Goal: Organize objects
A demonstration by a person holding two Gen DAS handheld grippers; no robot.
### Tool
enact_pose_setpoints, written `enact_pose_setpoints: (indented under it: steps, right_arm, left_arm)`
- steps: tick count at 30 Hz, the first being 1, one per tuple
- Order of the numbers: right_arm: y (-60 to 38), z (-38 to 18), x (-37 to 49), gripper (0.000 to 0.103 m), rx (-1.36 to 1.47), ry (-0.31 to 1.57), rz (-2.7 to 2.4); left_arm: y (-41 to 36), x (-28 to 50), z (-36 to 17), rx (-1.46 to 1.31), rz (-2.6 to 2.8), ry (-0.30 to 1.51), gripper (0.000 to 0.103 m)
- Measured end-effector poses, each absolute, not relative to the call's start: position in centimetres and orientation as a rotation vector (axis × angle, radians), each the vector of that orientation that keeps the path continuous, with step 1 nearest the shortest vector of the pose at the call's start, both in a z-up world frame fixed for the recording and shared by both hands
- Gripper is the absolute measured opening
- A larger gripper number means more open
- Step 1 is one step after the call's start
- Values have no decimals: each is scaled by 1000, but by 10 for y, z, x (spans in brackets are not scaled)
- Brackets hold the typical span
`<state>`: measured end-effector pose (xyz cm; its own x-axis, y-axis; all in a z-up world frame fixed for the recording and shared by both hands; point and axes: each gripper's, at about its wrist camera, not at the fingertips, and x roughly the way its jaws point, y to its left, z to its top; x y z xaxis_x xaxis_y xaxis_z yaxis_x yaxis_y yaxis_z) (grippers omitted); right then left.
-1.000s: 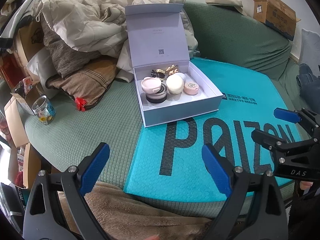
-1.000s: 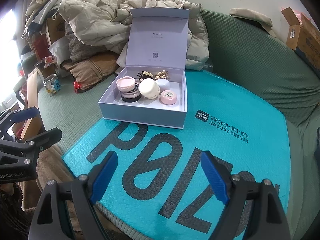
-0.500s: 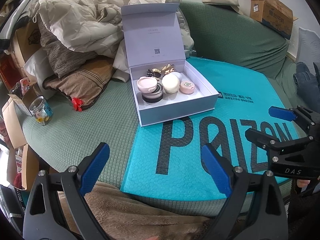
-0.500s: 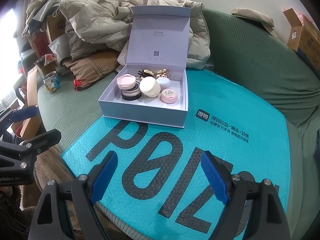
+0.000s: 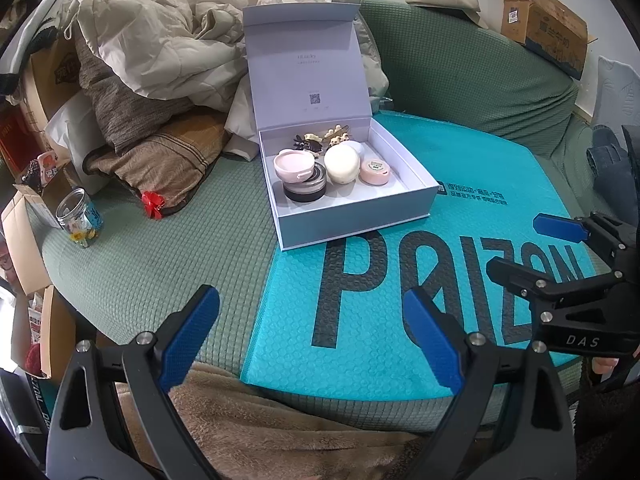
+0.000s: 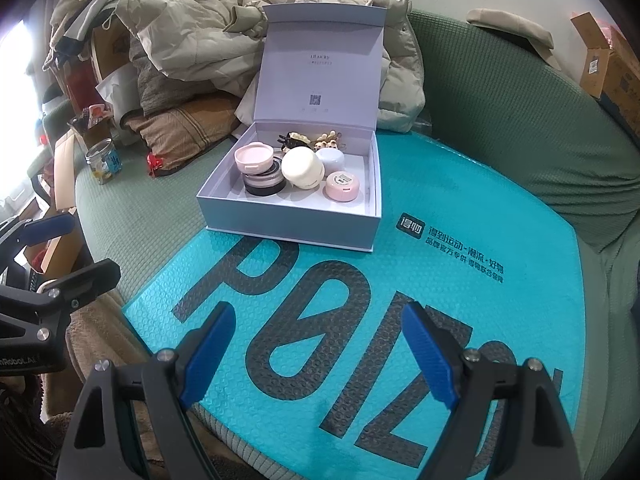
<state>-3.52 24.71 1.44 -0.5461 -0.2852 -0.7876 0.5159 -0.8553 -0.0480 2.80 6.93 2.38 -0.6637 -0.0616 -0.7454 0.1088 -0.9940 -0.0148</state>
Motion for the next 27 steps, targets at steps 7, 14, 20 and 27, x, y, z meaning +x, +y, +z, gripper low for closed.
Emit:
enact_pose_setpoints:
  steps: [7, 14, 20, 27]
  right_arm:
    - [246, 11, -38, 86, 1160, 380, -2382]
    - [245, 8, -40, 86, 1178, 378, -2373]
    - [244, 8, -40, 86, 1182, 379, -2370]
    - [243, 8, -40, 86, 1182, 382, -2369]
  left_arm:
    - [66, 27, 22, 1250, -2781, 99, 93]
    - [66, 26, 21, 1257, -2781, 108, 93]
    - [66, 25, 19, 1256, -2786, 111, 93]
    - [68, 25, 19, 1258, -2786, 109, 93]
